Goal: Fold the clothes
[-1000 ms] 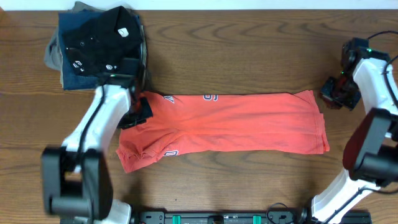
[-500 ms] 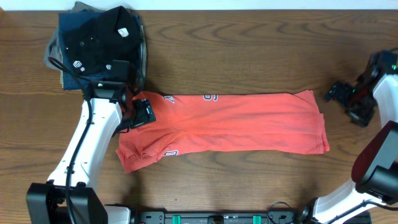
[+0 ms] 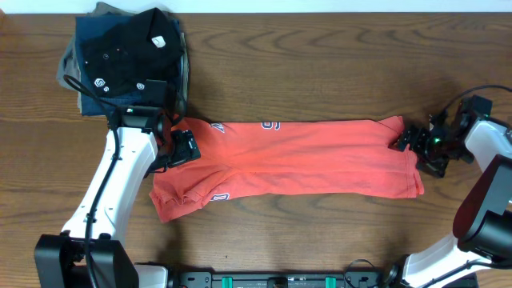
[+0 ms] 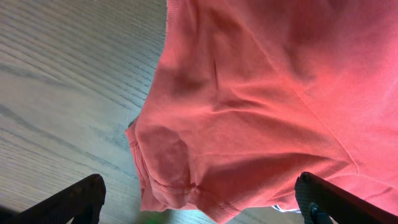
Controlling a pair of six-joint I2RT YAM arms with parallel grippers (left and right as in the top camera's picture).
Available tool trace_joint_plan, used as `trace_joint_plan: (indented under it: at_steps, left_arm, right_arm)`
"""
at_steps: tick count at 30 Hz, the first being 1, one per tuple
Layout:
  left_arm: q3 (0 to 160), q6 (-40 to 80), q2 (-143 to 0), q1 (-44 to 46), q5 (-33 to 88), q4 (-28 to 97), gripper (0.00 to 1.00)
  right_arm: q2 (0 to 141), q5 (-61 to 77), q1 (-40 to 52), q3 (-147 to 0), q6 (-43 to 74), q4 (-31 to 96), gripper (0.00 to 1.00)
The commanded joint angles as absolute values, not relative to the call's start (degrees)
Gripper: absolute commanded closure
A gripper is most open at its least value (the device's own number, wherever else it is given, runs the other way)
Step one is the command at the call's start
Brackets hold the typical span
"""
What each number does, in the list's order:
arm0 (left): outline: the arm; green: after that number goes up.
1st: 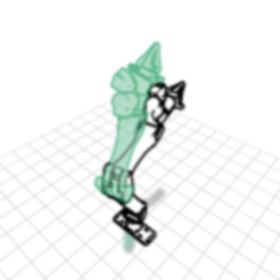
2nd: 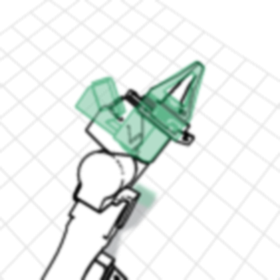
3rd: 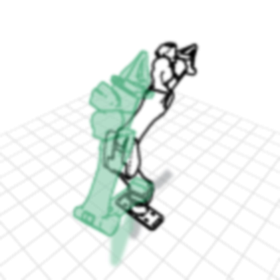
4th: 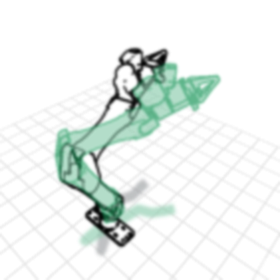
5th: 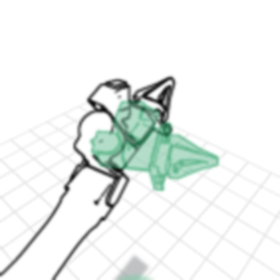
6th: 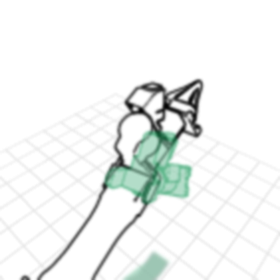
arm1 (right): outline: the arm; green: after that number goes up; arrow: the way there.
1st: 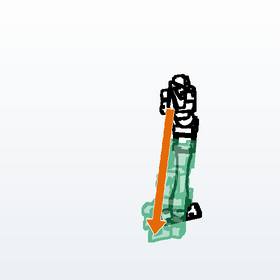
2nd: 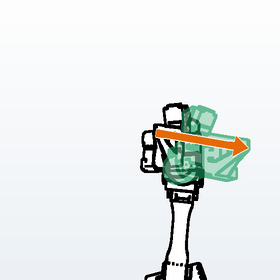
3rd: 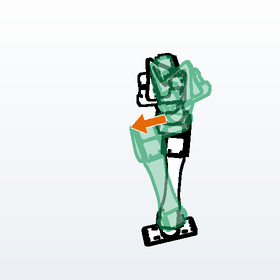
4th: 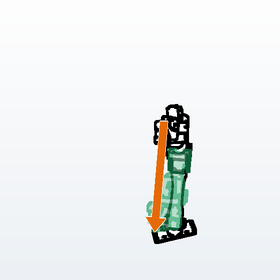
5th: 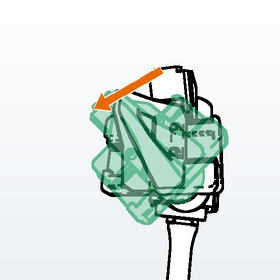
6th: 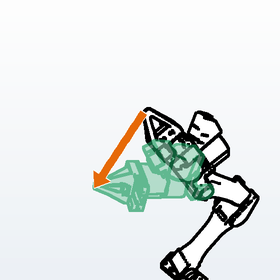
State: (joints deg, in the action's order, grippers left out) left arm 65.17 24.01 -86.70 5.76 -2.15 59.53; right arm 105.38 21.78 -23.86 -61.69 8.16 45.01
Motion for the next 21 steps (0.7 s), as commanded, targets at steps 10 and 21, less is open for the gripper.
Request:
trace_joint_plan:
  at_steps: [10, 21]
  left_arm:
    - [64.6, 24.7, -86.9, 5.5, -3.0, 59.5, 0.02]
    - [64.6, 24.8, -86.9, 5.5, -3.0, 59.5, 0.02]
  right_arm:
    - [106.5, 24.1, -21.7, -59.5, 14.9, 46.7, 0.99]
    - [105.9, 9.4, -25.2, -77.6, 15.9, 66.1, 0.99]
